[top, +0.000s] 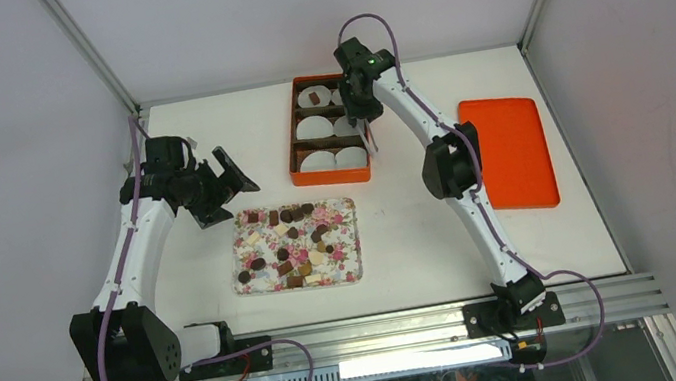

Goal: Pack the chocolate

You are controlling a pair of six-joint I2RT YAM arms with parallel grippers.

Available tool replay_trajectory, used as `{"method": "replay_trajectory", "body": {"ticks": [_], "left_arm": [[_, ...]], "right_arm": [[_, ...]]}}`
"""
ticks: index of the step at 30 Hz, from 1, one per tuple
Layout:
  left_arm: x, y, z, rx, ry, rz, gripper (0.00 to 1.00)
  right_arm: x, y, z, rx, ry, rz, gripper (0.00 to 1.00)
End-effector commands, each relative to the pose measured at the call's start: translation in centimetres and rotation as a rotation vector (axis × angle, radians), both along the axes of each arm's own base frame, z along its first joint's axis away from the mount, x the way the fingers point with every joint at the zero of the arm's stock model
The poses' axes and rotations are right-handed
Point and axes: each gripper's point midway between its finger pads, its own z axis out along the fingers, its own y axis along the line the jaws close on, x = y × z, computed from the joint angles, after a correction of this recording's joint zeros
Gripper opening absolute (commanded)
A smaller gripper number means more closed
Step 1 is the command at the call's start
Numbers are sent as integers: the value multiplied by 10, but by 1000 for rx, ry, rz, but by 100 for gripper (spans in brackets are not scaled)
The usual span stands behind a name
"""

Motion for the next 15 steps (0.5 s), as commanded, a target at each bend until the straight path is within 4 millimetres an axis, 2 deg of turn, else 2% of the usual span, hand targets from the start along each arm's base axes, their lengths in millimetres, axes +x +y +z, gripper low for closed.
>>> {"method": "replay_trajectory", "body": {"ticks": [1, 11, 15], "left_arm": [[4, 2, 18, -5, -71, -11, 99], [3, 1, 20, -7, -75, -12, 99], [4, 1, 22, -10, -79, -14, 99]], "right_arm": [[12, 6, 29, 51, -83, -8, 44], [12, 6, 32, 51, -87, -8, 45], [11, 6, 39, 56, -97, -5, 45]]}}
